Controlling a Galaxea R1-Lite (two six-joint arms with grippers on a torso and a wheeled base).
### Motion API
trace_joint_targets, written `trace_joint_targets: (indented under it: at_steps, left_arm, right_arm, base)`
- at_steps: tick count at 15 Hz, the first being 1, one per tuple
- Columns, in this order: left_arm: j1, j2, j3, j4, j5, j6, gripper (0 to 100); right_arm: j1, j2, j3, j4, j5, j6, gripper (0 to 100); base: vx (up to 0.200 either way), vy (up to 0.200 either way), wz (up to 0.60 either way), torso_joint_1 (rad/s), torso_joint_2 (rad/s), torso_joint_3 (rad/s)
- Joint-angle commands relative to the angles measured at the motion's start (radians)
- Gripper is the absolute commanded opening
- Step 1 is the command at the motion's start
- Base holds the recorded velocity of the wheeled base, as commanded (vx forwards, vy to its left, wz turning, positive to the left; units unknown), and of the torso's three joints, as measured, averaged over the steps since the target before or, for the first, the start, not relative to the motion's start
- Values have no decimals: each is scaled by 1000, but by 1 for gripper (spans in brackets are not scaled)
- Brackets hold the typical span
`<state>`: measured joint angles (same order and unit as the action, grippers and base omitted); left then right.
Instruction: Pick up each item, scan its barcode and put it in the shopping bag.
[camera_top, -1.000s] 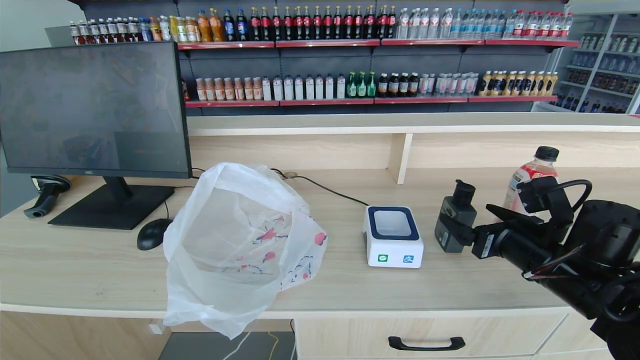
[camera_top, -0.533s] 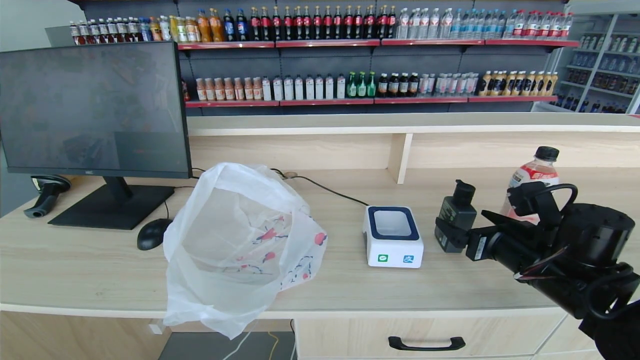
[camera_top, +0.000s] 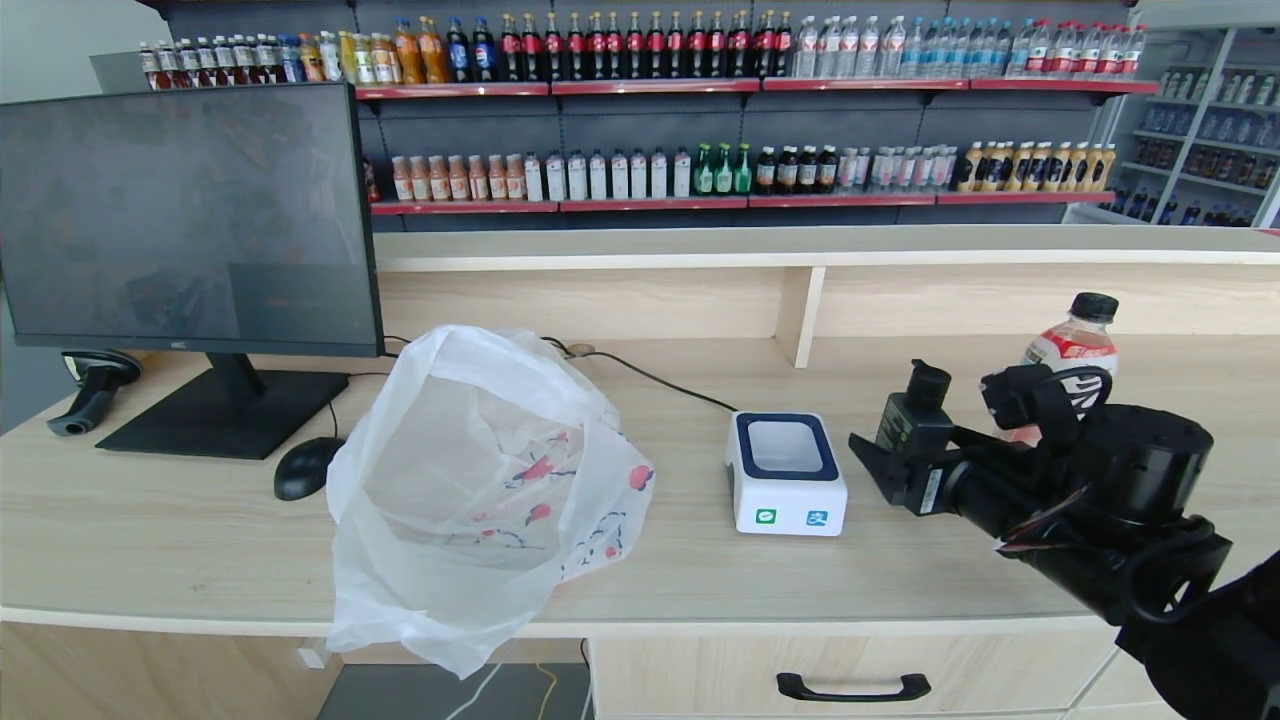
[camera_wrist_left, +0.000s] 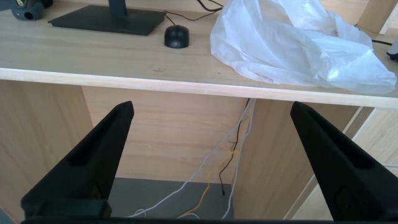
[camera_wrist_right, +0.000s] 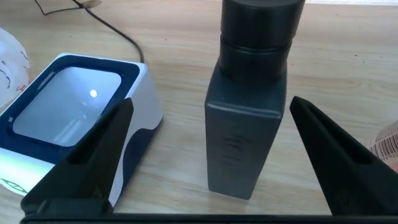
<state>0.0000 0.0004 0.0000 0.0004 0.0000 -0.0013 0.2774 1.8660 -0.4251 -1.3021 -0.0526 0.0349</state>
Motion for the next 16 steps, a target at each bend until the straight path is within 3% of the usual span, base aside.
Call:
trace_joint_targets:
  at_steps: [1,16]
  left_arm:
    - [0,0,0,0,0,0,100]
    - [0,0,0,0,0,0,100]
  right_arm:
    - [-3,24,-7,0,0,0,100]
    - [-40,101,-77,0,-26,26,100]
  base:
    - [0,0,0,0,0,0]
    - [0,0,0,0,0,0]
